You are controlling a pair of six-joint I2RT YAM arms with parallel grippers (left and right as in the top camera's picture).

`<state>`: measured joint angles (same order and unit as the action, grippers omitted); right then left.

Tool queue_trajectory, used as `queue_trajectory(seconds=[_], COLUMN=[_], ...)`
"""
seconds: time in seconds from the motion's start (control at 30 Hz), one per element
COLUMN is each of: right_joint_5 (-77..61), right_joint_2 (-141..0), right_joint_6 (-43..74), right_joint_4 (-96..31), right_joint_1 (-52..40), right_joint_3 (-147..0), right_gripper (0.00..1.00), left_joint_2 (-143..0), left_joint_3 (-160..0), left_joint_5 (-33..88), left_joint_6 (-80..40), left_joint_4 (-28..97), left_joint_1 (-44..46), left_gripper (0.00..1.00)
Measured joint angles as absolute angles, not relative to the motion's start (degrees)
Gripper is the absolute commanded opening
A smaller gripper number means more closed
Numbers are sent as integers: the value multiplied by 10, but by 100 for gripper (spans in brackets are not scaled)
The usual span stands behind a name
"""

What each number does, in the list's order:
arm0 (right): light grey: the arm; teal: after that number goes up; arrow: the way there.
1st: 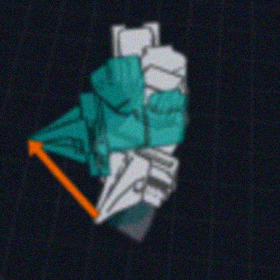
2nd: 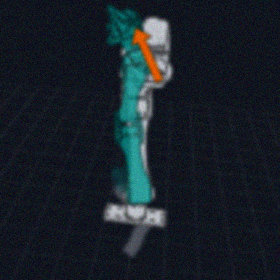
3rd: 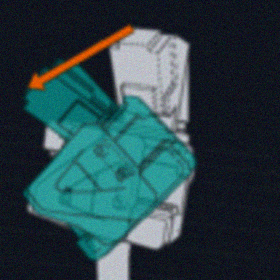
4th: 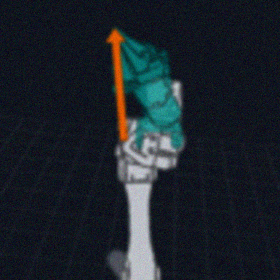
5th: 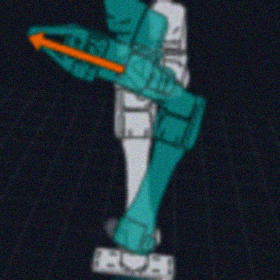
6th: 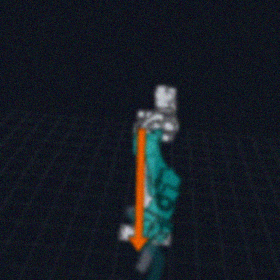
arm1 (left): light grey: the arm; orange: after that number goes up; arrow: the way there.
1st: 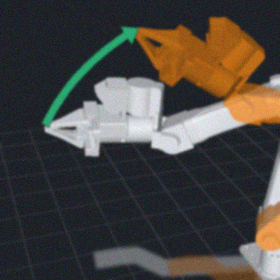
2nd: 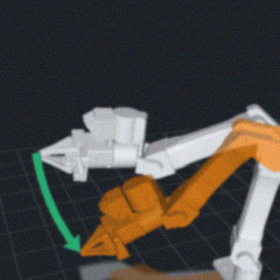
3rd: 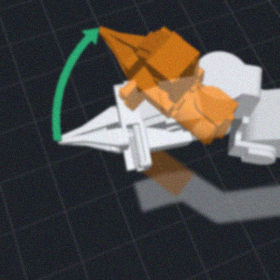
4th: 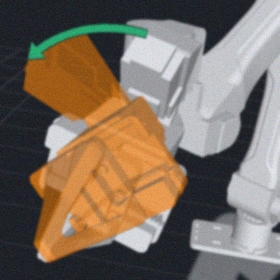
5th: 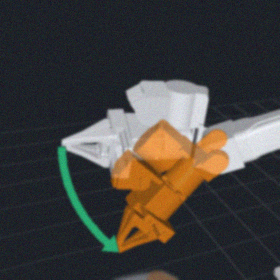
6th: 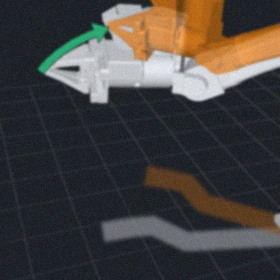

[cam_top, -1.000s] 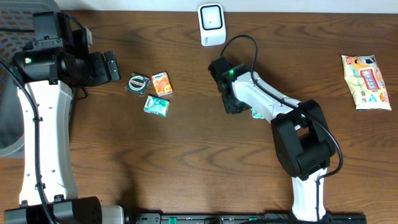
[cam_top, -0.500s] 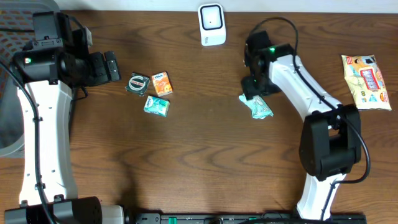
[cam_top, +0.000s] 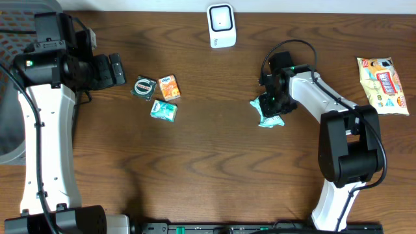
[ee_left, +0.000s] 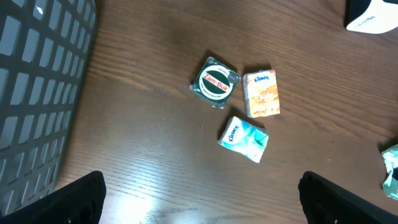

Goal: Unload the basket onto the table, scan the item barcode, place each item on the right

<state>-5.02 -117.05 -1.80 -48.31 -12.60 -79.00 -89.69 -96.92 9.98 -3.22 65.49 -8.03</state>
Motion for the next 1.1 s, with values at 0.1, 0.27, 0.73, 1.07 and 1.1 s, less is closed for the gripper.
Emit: queue_trajectory(seconds=[0.1, 0.27, 0.73, 1.07, 1.1], right_joint_5=[-56, -58, -73, -77, -71], right_joint_2=[-1170, -1177, -1181, -1399, -1413], right_joint_6=[-6, 23, 237, 242, 239], right_joint_4=[-487, -501, -143, -229, -232], right_joint_1=[-127, -142, -198, -200, -200], right_joint_3=[-795, -856, -983, -1317, -1322], right_gripper=[13, 8, 9, 8, 8], left_joint_2=[-897, -897, -897, -897, -897], left_joint_3=[-969, -969, -969, -969, -969], left_joint_5=[100, 100, 100, 100, 100], left_joint_6=[-32, -32, -32, -32, -32], left_joint_4=[655, 655, 655, 655, 655], left_joint_1=[-80, -80, -80, -80, -80], left_gripper=[98, 98, 98, 98, 98])
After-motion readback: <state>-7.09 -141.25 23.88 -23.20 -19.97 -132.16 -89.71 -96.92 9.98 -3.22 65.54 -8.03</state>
